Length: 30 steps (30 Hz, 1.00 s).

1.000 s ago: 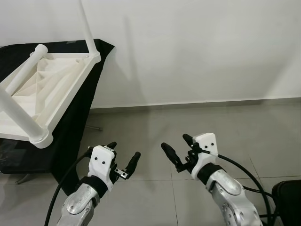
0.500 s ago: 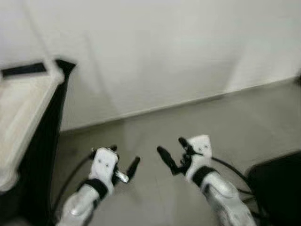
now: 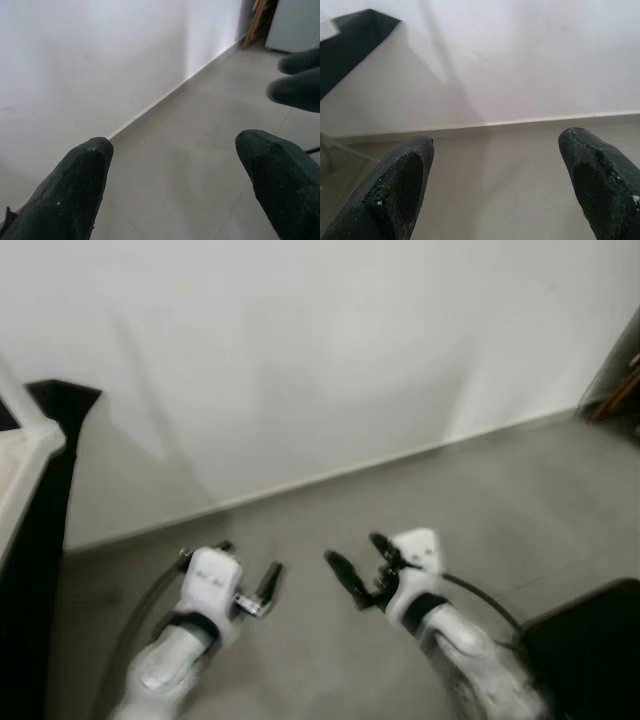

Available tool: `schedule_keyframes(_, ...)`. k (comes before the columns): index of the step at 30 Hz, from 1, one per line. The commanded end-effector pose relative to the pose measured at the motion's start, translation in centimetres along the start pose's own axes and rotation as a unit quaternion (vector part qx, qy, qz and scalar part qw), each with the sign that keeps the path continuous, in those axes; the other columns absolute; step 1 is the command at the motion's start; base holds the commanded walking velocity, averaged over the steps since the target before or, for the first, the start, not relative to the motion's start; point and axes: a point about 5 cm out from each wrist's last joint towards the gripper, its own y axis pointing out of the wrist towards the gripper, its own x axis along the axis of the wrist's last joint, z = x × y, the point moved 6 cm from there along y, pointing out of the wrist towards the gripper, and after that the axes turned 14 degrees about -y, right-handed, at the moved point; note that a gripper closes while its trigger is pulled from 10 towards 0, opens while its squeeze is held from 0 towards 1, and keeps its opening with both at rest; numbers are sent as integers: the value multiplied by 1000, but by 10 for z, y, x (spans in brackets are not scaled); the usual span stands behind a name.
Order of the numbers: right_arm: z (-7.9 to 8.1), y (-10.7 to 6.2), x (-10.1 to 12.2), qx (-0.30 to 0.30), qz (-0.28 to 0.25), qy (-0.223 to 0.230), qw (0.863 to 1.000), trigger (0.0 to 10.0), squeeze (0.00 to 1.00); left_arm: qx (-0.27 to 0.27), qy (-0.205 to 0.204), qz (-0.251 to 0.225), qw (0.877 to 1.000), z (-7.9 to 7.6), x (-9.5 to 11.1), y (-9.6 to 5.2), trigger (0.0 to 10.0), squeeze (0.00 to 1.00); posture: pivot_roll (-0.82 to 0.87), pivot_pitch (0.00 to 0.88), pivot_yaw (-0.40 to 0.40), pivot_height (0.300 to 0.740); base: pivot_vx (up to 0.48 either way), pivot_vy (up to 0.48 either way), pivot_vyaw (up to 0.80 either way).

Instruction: Building children table

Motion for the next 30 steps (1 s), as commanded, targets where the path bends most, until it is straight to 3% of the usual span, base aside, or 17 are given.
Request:
schedule_keyframes(1,13,3,5,25,-15,7,1000,10000,0,15,5,13,1000,10,-7,-7,10000,0,-51,183,23,740,458,0,0)
schedule_keyframes(6,20,1,9,50,-27,-5,998,10000,0,15,5,12,1000,10,-7,-8,10000,0,-51,178,21,740,458,0,0)
schedule_keyframes(11,31,-1,8,87,-29,-32,995,10000,0,14,4,12,1000,8,-9,-8,10000,0,-51,171,13,740,455,0,780)
schedule_keyframes(24,37,-1,6,115,-32,-23,993,10000,0,10,5,13,1000,7,-11,-8,10000,0,-40,157,11,740,457,0,781)
schedule_keyframes(30,46,-4,6,153,-32,-28,987,10000,0,10,3,9,1000,6,-9,-9,10000,0,-38,160,13,740,443,0,133)
